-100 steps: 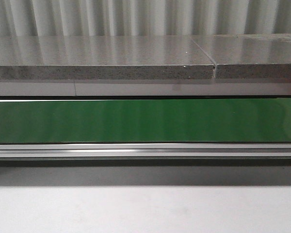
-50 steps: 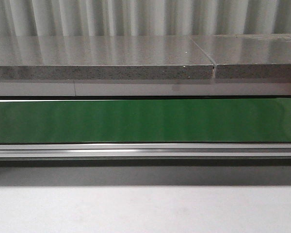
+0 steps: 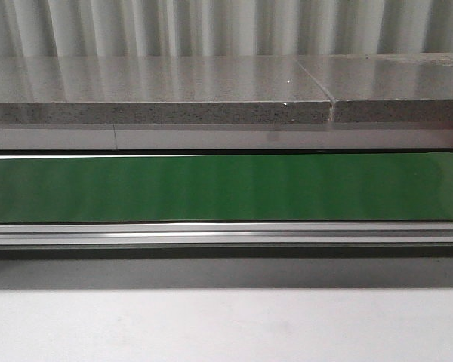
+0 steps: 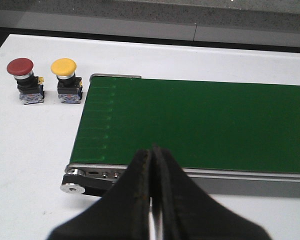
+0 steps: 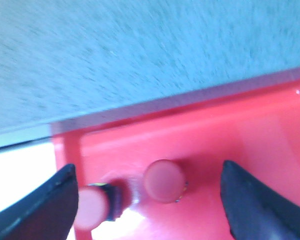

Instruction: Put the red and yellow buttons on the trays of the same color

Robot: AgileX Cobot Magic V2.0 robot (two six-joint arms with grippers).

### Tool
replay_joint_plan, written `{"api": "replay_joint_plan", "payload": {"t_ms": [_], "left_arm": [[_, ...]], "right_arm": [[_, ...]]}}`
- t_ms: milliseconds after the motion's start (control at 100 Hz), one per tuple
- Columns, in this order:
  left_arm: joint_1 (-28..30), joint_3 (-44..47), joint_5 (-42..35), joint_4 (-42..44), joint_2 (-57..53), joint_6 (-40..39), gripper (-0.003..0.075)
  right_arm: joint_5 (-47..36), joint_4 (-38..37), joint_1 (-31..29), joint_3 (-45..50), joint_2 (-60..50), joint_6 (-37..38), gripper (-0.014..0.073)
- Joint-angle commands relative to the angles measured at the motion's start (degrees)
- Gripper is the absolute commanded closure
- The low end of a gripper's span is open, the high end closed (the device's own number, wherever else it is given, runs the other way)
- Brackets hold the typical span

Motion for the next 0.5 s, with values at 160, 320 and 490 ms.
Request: {"api": "replay_joint_plan", "payload": {"t_ms": [160, 320, 490], "left_arm": [[-0.4, -1.6, -4.0, -0.7, 0.1, 0.1, 0.0740], [-0.4, -1.6, -4.0, -0.7, 0.1, 0.1, 0.0740], [-0.4, -1.6, -4.0, -0.7, 0.1, 0.1, 0.0740]], "right_arm": [[0.2, 6.0, 5.9, 0.4, -10.9, -0.9, 0.0011], [-1.3, 5.8, 13.4, 5.9, -15.9, -2.4, 0.0011], [-2.0, 5.5, 19.2, 13.9, -21.9, -3.4, 0.0011]]}}
